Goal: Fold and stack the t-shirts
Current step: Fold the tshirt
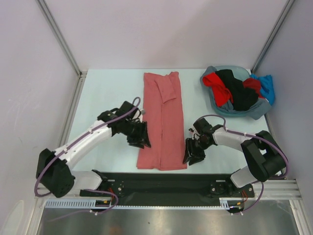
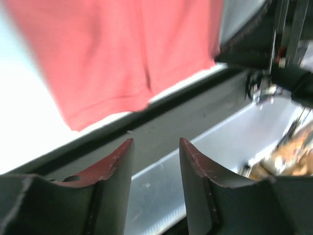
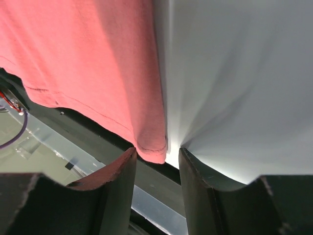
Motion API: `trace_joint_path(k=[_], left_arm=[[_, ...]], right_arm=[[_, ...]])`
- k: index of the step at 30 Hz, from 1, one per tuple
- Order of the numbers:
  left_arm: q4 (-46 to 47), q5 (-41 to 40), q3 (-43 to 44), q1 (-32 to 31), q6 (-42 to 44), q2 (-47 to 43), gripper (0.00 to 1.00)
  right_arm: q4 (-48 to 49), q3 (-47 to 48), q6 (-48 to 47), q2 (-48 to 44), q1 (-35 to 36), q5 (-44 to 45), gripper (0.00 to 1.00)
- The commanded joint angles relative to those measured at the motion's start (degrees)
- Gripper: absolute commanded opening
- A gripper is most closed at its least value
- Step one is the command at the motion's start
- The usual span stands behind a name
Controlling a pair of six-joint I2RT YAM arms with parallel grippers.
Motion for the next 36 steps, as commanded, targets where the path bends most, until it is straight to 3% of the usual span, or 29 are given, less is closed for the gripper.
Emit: trace_joint_path(k=[1,5,11,18,27,36], left_arm=[[-4.94,-1.71,-6.85,5.38,4.94,-1.39,0.46],[-1.25,-3.20,-13.46,9.60,6.26,0.19,0.44],[3.32,-4.61,-19.27,10.67,5.04,1.78,0.46],[7.45,-5.49,-18.04,10.67,2.40,4.06,0.42],[15.88,-0.75,-24.98,10.49,-2.26,4.85,0.41],[17.04,-0.92,-26.48,9.17,-3.58,5.91,0.36]], right_arm=[[3.41,-0.78,1.83,-0.97,0.61,-1.50,0.45],[3.76,-0.95,1.83,-0.70,0.61,-1.23,0.44],[3.93,-1.65,1.92,-0.79,0.70,-0.88,0.43],[4.55,-2.36,1.74,-0.08,0.79,-0.62,0.42],[5.08,-2.62,1.92,0.26,0.87,-0.53,0.41],[5.17,-3.41,1.30,0.44,0.96,-1.41,0.40]])
